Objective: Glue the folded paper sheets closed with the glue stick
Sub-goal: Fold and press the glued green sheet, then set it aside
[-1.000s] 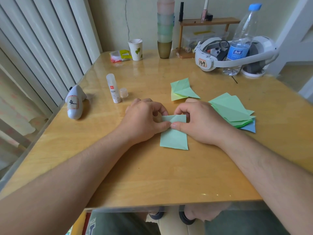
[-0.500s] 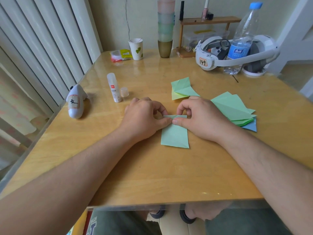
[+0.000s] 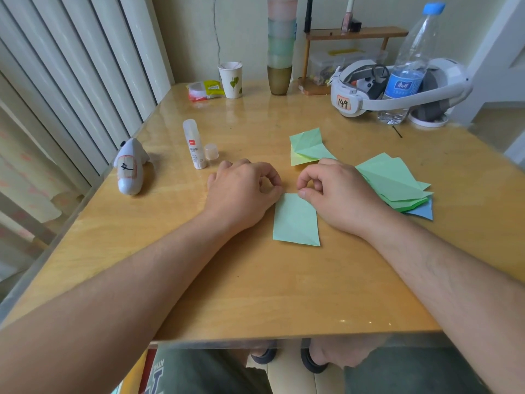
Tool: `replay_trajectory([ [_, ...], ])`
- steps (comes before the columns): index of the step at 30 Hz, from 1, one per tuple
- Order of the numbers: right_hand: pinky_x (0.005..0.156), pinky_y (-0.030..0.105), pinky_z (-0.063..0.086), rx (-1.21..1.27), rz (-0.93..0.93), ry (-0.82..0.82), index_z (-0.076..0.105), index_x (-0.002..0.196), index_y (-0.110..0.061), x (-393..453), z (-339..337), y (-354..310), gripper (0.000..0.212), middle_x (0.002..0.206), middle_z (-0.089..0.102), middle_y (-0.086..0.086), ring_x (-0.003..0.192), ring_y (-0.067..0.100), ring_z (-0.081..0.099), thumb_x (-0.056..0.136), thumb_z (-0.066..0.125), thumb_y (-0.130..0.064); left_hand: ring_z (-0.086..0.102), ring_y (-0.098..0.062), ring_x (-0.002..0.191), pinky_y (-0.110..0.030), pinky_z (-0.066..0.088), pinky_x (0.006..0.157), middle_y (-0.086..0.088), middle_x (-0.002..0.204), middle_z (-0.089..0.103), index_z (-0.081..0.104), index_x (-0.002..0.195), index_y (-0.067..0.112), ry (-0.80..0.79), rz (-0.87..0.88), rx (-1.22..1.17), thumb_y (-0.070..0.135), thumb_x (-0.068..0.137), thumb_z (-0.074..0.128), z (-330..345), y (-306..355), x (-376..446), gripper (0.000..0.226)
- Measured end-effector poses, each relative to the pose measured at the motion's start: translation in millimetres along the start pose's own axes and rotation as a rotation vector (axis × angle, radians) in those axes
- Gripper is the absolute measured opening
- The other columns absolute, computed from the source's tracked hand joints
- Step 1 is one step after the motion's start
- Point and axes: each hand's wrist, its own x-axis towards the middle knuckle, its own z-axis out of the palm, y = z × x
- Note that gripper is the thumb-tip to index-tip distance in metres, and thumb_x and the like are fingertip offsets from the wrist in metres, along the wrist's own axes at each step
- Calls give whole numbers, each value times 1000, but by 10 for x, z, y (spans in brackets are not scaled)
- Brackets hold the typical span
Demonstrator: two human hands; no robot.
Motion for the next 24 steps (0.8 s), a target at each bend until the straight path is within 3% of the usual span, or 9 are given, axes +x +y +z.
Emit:
replay_trajectory([
  [4, 67, 33, 41, 5, -11, 22, 68, 89, -32, 12, 28, 12, 9, 76, 50, -11, 75, 4, 49, 96, 68, -26, 48, -25, 101, -39, 36, 85, 13, 90, 55, 69, 99, 45, 21, 48, 6, 52, 92, 65, 23, 4, 9, 11],
  [7, 65, 34, 42, -11, -3, 31, 66, 90, -31, 15, 40, -8, 7, 73, 51, -11, 74, 4, 49, 95, 69, -34, 46, -23, 100, -40, 37, 88, 14, 89, 55, 67, 100, 45, 37, 123, 46, 60, 90, 65, 48, 38, 1, 18],
  [10, 64, 33, 44, 14, 17, 33, 65, 92, -30, 0, 36, -21, 12, 70, 55, -10, 72, 8, 51, 93, 71, -40, 47, -21, 98, -40, 39, 87, 15, 88, 57, 65, 99, 43, 18, 113, 33, 66, 88, 64, 48, 25, 1, 26],
  [12, 61, 33, 42, 38, 31, 41, 65, 92, -30, -5, 29, -11, 8, 69, 55, -9, 71, 10, 52, 94, 71, -34, 52, -21, 97, -40, 40, 85, 15, 85, 58, 64, 96, 42, 3, 83, -2, 60, 89, 64, 39, -1, 5, 19],
  [16, 67, 33, 42, 16, 28, 57, 67, 95, -28, -28, 18, -6, 7, 75, 51, -12, 75, 12, 51, 97, 66, -21, 55, -21, 94, -42, 47, 87, 15, 82, 59, 60, 91, 45, -1, 80, -2, 46, 92, 63, 8, 12, -22, 4],
  [20, 72, 36, 46, -123, -35, 33, 65, 101, -29, -60, 27, -50, 12, 92, 52, -12, 92, 18, 51, 100, 57, -20, 55, -18, 93, -40, 46, 89, 16, 82, 59, 63, 90, 47, -59, 103, -28, 43, 88, 62, -16, 34, -40, 4],
  [24, 78, 37, 49, 27, -36, -41, 67, 96, -35, -99, -45, 2, 13, 90, 50, -11, 85, 7, 50, 98, 67, -22, 55, 0, 93, -42, 44, 102, 16, 89, 62, 68, 94, 46, -175, 305, -85, 45, 89, 69, -106, -62, -44, 5],
])
